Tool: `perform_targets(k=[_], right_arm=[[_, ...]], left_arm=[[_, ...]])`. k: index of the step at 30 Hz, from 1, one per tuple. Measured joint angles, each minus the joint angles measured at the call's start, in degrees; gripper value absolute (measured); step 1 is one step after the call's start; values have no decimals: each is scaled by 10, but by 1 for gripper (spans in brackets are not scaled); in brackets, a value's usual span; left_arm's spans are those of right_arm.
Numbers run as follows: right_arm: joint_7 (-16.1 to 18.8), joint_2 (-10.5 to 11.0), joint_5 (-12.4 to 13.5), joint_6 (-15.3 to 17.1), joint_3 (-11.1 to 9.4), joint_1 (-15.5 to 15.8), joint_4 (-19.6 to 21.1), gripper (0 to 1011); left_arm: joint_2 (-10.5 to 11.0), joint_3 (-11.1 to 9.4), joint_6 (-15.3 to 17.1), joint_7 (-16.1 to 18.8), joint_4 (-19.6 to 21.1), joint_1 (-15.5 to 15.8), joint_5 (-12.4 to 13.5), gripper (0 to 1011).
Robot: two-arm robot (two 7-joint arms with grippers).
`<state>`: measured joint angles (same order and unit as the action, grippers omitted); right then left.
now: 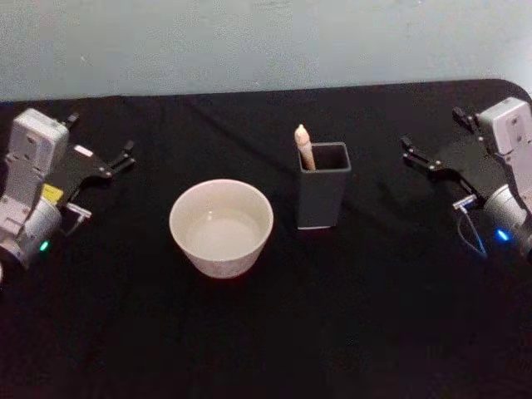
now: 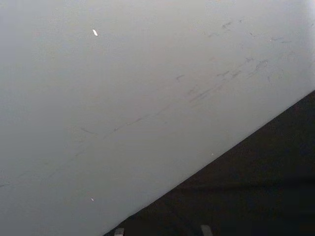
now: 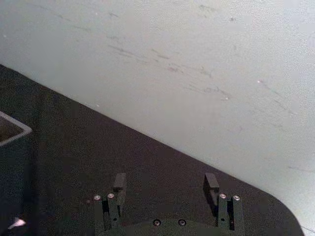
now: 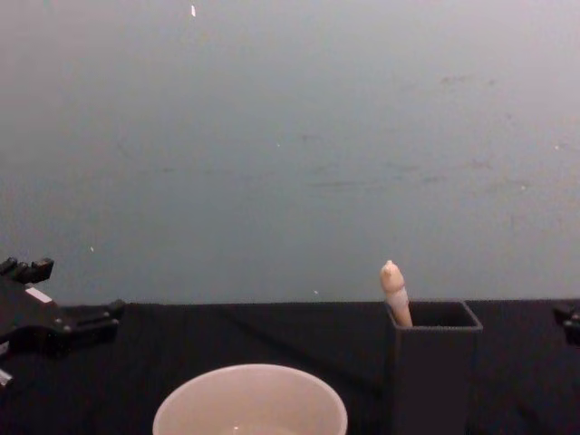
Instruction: Pick up the stirring spoon with one hand, stir inside the cup, then place it back in its original position.
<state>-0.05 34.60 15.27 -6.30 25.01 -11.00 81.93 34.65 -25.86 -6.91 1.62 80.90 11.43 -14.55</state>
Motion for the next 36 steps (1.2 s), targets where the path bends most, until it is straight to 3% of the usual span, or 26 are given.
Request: perform_targets(k=[9,20,27,36], right_arm=[[49,6,40,44,-20,12,56,1000],[130,14,110,147,-39,16,138,1000],[164,3,118,190,-29,0,150,1000],[190,-32,108,237,-3,-33,131,1000]], left_arm=[[0,0,0,0,0,0,0,1001],[0,0,0,0,0,0,0,1001],[0,0,0,0,0,0,0,1001],[0,0,0,0,0,0,0,1001]])
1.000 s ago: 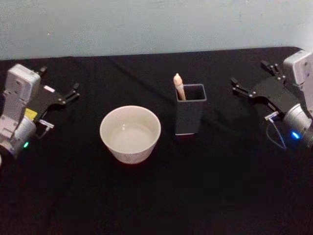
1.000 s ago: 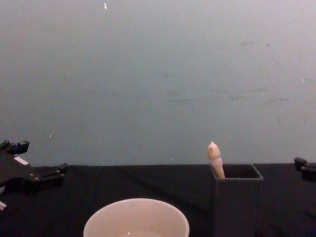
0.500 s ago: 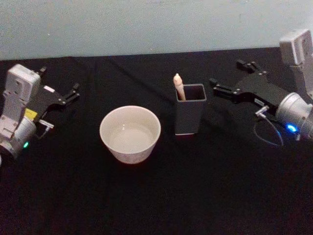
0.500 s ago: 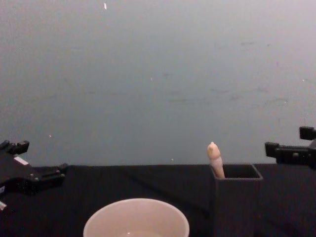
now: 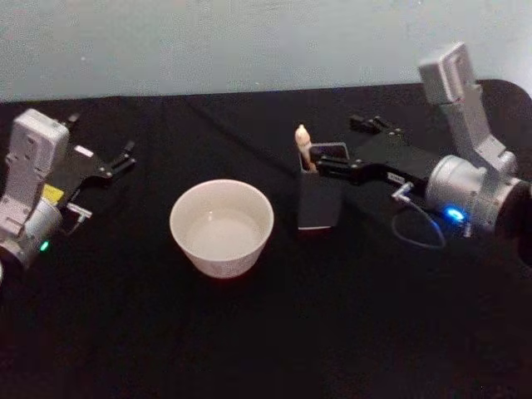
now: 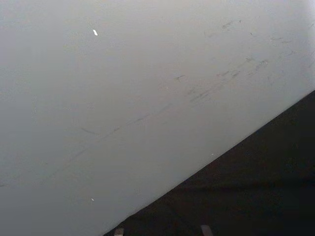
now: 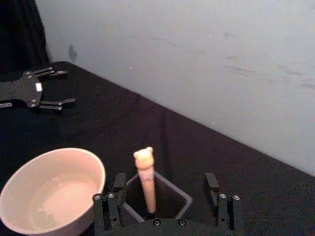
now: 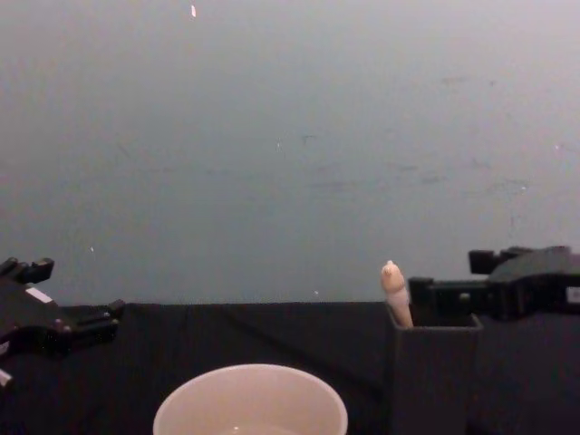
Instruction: Pick up the stirring spoon with one hand, stir inside the cup, then place it back in its original position.
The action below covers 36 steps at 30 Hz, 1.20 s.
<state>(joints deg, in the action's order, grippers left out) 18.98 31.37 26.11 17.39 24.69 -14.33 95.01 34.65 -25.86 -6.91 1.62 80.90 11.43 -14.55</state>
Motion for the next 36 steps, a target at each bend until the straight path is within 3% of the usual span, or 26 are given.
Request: perform_targets(k=[21,36], right_arm=[[10,-64,-41,27,21,-45,-61,1000],[16,-76,-55,26,17,-45,-65,1000]], left_arm=[[0,0,0,0,0,0,0,1001],[0,0,0,0,0,0,0,1001]])
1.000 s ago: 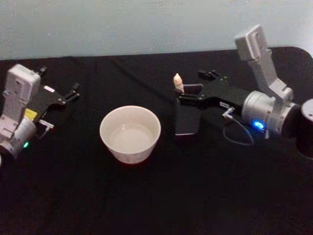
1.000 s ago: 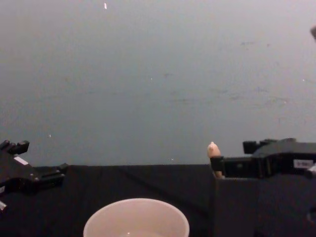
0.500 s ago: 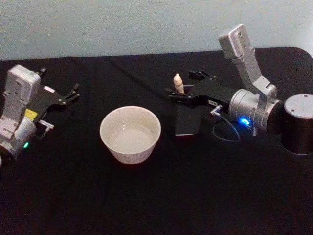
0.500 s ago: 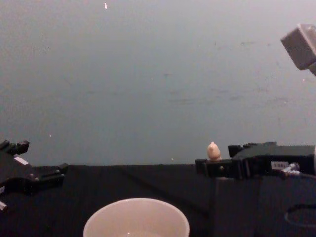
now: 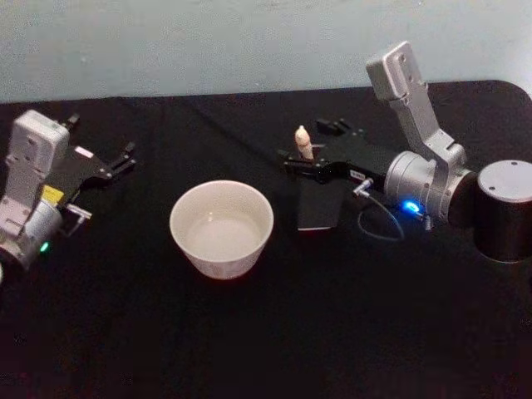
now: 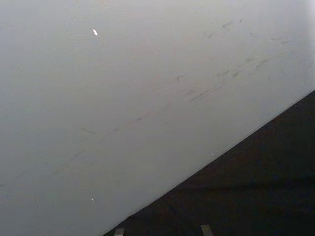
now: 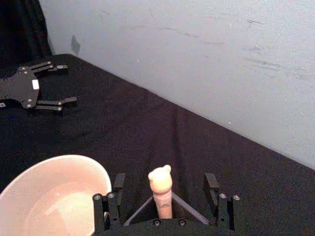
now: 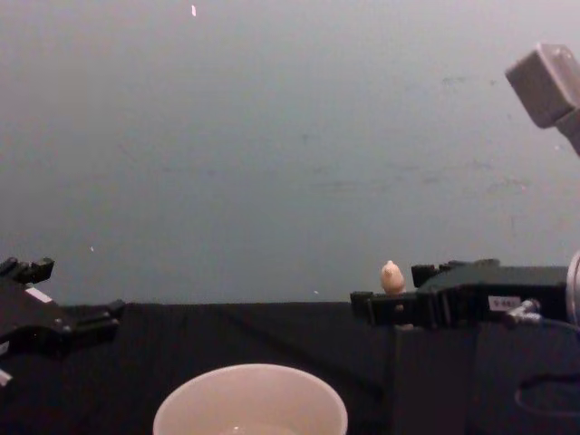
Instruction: Pick up the stirring spoon with one hand, stir inside the cup, then place it back in its original position.
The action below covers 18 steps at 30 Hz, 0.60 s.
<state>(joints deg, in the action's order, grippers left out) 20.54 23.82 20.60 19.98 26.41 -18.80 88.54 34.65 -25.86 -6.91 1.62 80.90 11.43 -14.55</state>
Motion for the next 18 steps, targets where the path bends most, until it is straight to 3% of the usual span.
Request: perform_targets(k=[12,18], right_arm=[[0,0,-3,-1,0,1,1,1000],[0,0,-2,-1,0,1,1,893]], left_arm=[[0,0,0,0,0,0,0,1001],[0,0,0,0,0,0,0,1001]])
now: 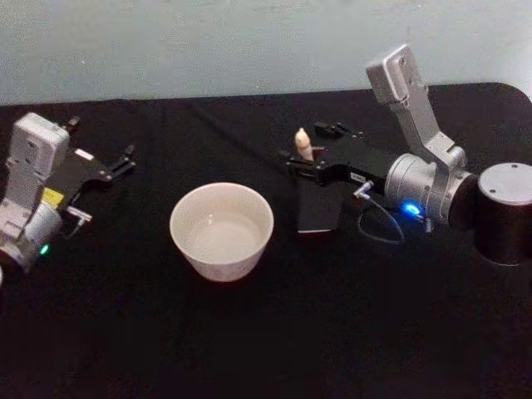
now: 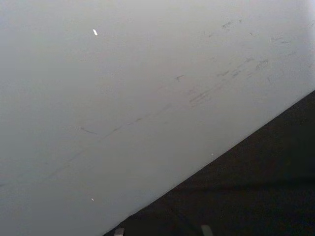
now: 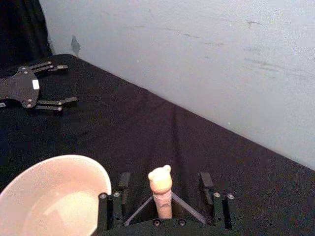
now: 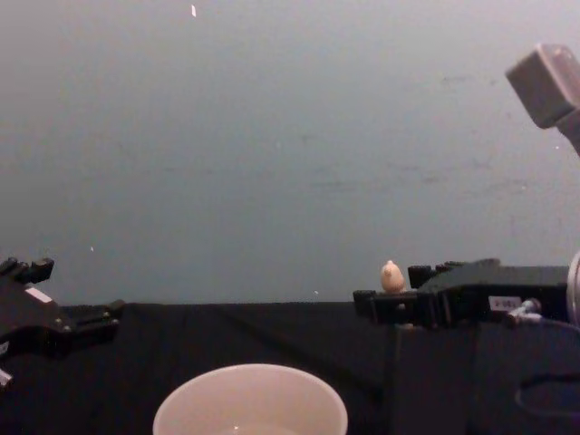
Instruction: Pick up the stirring spoon with one hand, stir inside the cup, then place it back in its original position.
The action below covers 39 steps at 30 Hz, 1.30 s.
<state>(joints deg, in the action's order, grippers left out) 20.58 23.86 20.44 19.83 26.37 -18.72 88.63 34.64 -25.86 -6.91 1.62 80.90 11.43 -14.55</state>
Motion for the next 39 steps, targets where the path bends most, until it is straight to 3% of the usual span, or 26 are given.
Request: perform_targets(k=[7,22,34,39], right_arm=[[0,0,1,0,0,0,0,719],[0,0,1,0,0,0,0,228],[0,0,2,0,0,0,0,215],[1,2,6,-7,-14,9,16,215]], left_arm=[[0,0,0,0,0,0,0,1001],[0,0,0,0,0,0,0,1001],[0,0,0,0,0,0,0,1001],[0,0,0,0,0,0,0,1001]])
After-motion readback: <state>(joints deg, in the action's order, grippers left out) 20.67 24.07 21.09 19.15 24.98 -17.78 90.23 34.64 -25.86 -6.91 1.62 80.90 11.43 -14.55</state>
